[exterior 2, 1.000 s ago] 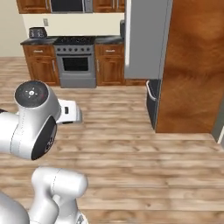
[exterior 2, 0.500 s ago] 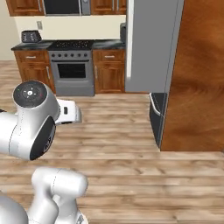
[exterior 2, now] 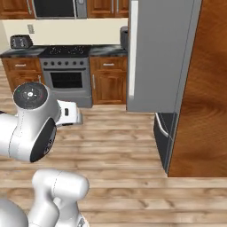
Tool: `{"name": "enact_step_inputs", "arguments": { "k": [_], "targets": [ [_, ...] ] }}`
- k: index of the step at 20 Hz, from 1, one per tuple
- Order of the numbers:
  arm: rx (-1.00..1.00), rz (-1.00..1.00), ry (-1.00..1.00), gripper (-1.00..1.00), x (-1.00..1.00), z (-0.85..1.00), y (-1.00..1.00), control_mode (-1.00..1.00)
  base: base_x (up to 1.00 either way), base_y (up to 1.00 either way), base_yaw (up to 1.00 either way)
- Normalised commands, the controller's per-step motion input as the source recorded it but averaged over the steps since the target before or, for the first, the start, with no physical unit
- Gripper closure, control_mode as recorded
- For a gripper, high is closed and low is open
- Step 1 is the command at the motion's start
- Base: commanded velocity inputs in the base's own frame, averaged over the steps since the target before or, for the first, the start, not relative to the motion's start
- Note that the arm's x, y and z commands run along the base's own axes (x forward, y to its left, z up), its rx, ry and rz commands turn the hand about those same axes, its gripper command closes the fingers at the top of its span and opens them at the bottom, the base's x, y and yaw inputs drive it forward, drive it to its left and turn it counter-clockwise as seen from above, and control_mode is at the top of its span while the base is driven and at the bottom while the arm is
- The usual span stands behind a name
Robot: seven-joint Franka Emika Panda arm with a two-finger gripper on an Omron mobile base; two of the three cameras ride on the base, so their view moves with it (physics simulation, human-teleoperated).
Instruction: Take the cheese, steak, and cucumber from the fridge and place them on the plate on the dining counter to create an appetizer plate.
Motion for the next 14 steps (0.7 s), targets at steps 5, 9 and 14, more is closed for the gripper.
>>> {"name": "enact_step_inputs", "arguments": {
  "k": [5,9,14],
  "targets": [
    [0.0,0.0,0.0,-1.0,0.0,0.0,0.0,1.0,1.0,0.32,-0.11],
    [0.0,0.0,0.0,-1.0,0.0,0.0,0.0,1.0,0.77,0.44,-0.23],
    [0.0,0.0,0.0,-1.0,0.0,0.0,0.0,1.0,0.52,0.56,-0.36]
  ]
}}
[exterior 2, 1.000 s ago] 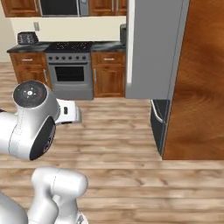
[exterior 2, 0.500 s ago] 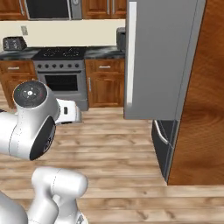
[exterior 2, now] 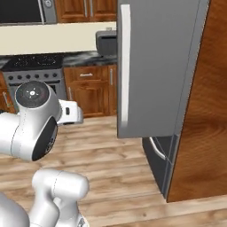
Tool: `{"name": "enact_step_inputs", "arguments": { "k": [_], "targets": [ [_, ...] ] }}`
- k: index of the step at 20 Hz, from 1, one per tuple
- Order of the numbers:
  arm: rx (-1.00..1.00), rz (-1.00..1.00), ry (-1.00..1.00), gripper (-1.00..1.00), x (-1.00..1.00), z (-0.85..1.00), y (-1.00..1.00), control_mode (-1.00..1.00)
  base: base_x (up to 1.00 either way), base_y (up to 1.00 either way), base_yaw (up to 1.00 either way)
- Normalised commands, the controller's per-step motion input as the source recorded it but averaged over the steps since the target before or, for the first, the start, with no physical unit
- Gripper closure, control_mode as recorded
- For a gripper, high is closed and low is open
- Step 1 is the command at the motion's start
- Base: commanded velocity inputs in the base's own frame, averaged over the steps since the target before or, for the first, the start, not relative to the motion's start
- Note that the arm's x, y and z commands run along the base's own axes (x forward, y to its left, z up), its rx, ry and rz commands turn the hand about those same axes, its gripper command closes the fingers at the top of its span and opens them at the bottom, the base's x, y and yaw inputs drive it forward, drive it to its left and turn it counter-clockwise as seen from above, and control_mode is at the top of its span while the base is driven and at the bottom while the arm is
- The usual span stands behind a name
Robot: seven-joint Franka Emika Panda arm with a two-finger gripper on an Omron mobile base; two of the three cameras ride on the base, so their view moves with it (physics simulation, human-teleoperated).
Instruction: Take the cheese, steak, and cucumber from the fridge and place them on the plate on the dining counter to create an appetizer plate.
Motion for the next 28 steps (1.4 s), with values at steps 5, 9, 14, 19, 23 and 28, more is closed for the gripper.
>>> {"name": "enact_step_inputs", "arguments": {
  "k": [5,9,14,19,23,28],
  "targets": [
    [0.0,0.0,0.0,-1.0,0.0,0.0,0.0,1.0,0.35,0.81,-0.45],
    [0.0,0.0,0.0,-1.0,0.0,0.0,0.0,1.0,0.07,1.0,-0.43],
    [0.0,0.0,0.0,-1.0,0.0,0.0,0.0,1.0,0.05,1.0,-0.44],
    [0.0,0.0,0.0,-1.0,0.0,0.0,0.0,1.0,0.12,0.95,-0.45],
    [0.0,0.0,0.0,-1.0,0.0,0.0,0.0,1.0,0.47,0.94,-0.5],
    [0.0,0.0,0.0,-1.0,0.0,0.0,0.0,1.0,0.77,0.87,-0.52]
  ]
}}
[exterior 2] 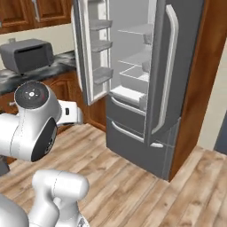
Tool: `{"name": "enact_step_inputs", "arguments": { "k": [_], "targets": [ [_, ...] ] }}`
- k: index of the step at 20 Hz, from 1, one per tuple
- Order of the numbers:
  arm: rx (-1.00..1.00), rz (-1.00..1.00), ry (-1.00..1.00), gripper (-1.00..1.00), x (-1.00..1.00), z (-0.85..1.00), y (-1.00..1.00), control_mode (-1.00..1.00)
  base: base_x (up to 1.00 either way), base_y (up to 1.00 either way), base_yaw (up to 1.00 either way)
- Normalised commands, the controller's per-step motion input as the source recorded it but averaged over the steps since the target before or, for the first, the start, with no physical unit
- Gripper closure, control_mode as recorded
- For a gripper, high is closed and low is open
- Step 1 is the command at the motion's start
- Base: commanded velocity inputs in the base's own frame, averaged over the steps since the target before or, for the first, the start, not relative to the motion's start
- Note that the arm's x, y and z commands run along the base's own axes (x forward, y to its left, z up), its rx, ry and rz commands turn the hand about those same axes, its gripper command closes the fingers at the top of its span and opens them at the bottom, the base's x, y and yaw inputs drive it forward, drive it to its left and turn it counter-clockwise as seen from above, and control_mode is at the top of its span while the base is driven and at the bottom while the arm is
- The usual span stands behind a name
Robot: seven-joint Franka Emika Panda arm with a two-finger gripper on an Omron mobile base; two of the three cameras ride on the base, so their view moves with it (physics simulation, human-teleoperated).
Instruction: Take the cheese, steak, and cucumber from the fridge and place them on the plate on the dining counter to create an appetizer plate.
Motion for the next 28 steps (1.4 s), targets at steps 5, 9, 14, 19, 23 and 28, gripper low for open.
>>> {"name": "enact_step_inputs", "arguments": {
  "k": [5,9,14,19,23,28],
  "targets": [
    [0.0,0.0,0.0,-1.0,0.0,0.0,0.0,1.0,0.99,0.85,-0.51],
    [0.0,0.0,0.0,-1.0,0.0,0.0,0.0,1.0,0.74,0.77,-0.47],
    [0.0,0.0,0.0,-1.0,0.0,0.0,0.0,1.0,0.44,0.49,-0.42],
    [0.0,0.0,0.0,-1.0,0.0,0.0,0.0,1.0,0.05,0.08,-0.4],
    [0.0,0.0,0.0,-1.0,0.0,0.0,0.0,1.0,0.14,0.09,-0.35],
    [0.0,0.0,0.0,-1.0,0.0,0.0,0.0,1.0,0.73,0.51,-0.26]
  ]
}}
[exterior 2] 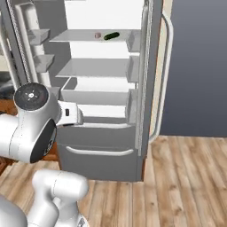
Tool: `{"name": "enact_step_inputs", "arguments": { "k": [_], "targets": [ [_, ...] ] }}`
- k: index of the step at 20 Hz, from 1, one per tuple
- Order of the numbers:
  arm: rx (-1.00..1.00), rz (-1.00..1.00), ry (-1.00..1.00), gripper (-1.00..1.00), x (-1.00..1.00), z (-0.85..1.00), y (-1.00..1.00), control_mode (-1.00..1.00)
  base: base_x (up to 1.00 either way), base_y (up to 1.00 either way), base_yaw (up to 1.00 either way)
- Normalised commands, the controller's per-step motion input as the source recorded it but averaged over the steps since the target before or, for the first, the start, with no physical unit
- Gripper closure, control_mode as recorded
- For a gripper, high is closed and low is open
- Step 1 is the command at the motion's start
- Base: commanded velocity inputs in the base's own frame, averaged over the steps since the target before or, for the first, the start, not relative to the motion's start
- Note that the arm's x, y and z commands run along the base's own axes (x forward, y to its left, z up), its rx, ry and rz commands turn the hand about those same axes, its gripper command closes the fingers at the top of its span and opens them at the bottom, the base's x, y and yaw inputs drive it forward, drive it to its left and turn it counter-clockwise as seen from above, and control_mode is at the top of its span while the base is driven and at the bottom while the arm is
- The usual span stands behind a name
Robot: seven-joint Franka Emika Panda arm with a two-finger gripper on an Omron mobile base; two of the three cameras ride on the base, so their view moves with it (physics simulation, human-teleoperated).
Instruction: Take the cheese, steak, and cucumber from the fridge and place them on the plate on the dining counter to create an appetizer plate.
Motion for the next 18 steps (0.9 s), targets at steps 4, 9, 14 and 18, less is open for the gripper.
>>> {"name": "enact_step_inputs", "arguments": {
  "k": [4,9,14,18],
  "targets": [
    [0.0,0.0,0.0,-1.0,0.0,0.0,0.0,1.0,0.84,0.56,-0.2],
    [0.0,0.0,0.0,-1.0,0.0,0.0,0.0,1.0,0.78,0.44,-0.17],
    [0.0,0.0,0.0,-1.0,0.0,0.0,0.0,1.0,0.67,0.08,-0.1],
    [0.0,0.0,0.0,-1.0,0.0,0.0,0.0,1.0,0.55,-0.07,0.04]
  ]
}}
